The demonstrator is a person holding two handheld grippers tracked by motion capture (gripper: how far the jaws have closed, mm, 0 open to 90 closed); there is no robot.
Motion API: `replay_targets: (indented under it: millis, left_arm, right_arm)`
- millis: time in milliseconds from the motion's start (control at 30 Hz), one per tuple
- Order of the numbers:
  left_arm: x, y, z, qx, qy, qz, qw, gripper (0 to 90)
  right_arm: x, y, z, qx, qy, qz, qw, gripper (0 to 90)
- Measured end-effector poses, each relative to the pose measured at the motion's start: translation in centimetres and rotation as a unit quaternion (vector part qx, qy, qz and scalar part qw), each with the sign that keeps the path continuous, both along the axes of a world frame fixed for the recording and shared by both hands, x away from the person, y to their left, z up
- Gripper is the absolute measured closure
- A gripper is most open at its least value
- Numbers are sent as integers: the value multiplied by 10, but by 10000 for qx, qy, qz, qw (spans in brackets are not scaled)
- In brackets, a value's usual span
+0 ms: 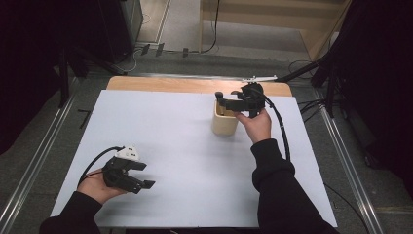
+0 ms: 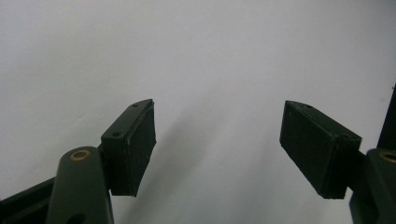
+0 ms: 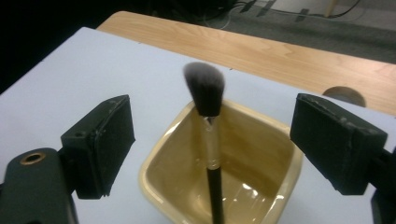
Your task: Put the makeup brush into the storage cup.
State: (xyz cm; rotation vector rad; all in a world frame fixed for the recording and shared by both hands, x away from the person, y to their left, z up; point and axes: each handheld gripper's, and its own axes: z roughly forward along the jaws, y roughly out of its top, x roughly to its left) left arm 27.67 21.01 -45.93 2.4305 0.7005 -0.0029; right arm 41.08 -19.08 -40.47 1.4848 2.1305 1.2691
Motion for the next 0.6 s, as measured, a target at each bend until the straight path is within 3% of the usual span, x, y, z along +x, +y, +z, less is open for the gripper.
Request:
replay_targets:
  millis: [67, 267, 467, 600]
  left_arm:
    - [0, 0, 0, 4, 3, -5, 10000, 276]
    - [0, 0, 0, 17, -3, 4, 10000, 276]
    - [0, 0, 0, 20, -5, -8, 10000, 276]
    - [-1, -1, 0, 3, -20, -63, 10000, 274]
  right_arm:
    - [-2, -1, 1, 46, 48, 92, 9999, 147]
    - [-9, 3, 3, -245, 108, 349, 9990, 148]
    - [-17, -2, 1, -61, 221, 579, 9981, 161]
    - [-21, -3, 0, -288, 319, 748, 9963, 167]
